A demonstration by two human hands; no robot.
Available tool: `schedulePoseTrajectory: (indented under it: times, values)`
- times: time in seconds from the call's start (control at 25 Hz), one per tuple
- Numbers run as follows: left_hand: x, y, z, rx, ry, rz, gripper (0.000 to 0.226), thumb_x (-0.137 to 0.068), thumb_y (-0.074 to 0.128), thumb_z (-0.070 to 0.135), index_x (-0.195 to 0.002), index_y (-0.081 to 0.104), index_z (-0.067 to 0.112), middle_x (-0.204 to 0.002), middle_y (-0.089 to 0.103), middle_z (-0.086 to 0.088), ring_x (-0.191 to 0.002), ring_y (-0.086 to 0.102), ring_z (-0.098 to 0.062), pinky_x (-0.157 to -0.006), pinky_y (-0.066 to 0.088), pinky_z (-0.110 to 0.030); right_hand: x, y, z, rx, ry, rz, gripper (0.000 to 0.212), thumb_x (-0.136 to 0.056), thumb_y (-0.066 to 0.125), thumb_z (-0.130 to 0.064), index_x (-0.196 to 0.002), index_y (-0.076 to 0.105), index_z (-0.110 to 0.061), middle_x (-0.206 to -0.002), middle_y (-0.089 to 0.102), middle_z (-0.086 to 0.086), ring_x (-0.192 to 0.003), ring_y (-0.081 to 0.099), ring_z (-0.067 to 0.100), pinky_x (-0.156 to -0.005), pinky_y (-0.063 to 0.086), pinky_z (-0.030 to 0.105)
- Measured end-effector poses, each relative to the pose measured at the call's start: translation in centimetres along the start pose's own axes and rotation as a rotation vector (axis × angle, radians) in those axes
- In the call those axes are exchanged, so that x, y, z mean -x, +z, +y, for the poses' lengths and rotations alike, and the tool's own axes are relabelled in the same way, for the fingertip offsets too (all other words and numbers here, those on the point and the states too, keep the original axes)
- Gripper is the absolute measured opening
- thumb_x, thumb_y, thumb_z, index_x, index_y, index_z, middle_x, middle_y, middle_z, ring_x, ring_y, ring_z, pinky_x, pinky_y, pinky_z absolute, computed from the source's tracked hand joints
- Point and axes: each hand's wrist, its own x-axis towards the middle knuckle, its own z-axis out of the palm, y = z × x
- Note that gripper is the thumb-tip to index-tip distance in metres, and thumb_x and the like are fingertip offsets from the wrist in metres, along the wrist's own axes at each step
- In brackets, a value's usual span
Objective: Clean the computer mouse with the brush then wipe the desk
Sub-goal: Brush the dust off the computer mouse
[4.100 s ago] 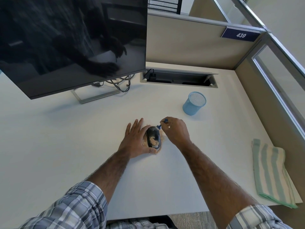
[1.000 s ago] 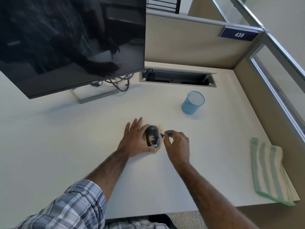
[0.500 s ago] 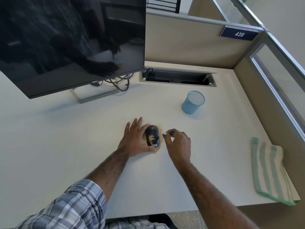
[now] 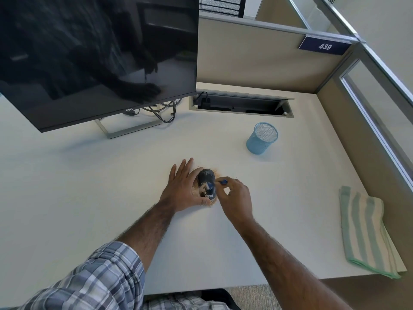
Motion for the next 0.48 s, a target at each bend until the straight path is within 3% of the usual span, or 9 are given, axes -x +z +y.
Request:
schedulePoseTrajectory:
  times: [0.08, 0.24, 0.36, 0.48]
  values:
    - [0.0, 0.0, -0.1, -0.002, 0.001, 0.01, 0.119, -0.065, 0.063, 0.09, -0.16, 0.018, 0.034, -0.172, -0.009, -0.002, -0.157, -0.018, -0.02, -0.126, -0.011, -0.049, -0.2, -0.1, -0.1, -0.035, 0.047, 0.082, 0.014, -0.093, 0.064, -0.021, -0.098, 0.077, -0.018, -0.092, 0.075, -0.004, -0.084, 0.065, 0.011, -0.077, 0.053, 0.033]
    - [0.0, 0.0, 0.0, 0.003, 0.001, 0.001, 0.121, -0.064, 0.062, 0.093, -0.16, 0.018, 0.034, -0.172, -0.01, -0.002, -0.157, -0.018, -0.019, -0.126, -0.011, -0.049, 0.4, 0.6, -0.6, 0.002, 0.028, -0.02, 0.017, -0.095, 0.063, -0.025, -0.102, 0.078, -0.019, -0.096, 0.075, -0.004, -0.087, 0.065, 0.011, -0.081, 0.054, 0.036]
    - [0.1, -0.1, 0.0, -0.002, 0.0, 0.008, 0.121, -0.065, 0.063, 0.092, -0.161, 0.019, 0.033, -0.172, -0.009, -0.002, -0.157, -0.018, -0.02, -0.126, -0.012, -0.049, 0.4, 0.7, -0.6, -0.047, 0.069, 0.067, 0.017, -0.094, 0.063, -0.023, -0.103, 0.078, -0.021, -0.097, 0.075, -0.002, -0.088, 0.065, 0.012, -0.082, 0.055, 0.037]
    - [0.0, -0.1, 0.0, -0.004, 0.012, 0.002, 0.121, -0.065, 0.059, 0.093, -0.161, 0.019, 0.031, -0.172, -0.01, -0.003, -0.157, -0.018, -0.02, -0.126, -0.011, -0.05, 0.6, 1.1, -1.0, -0.017, 0.058, -0.002, 0.018, -0.094, 0.062, -0.024, -0.102, 0.078, -0.021, -0.096, 0.076, -0.003, -0.087, 0.066, 0.012, -0.082, 0.055, 0.037]
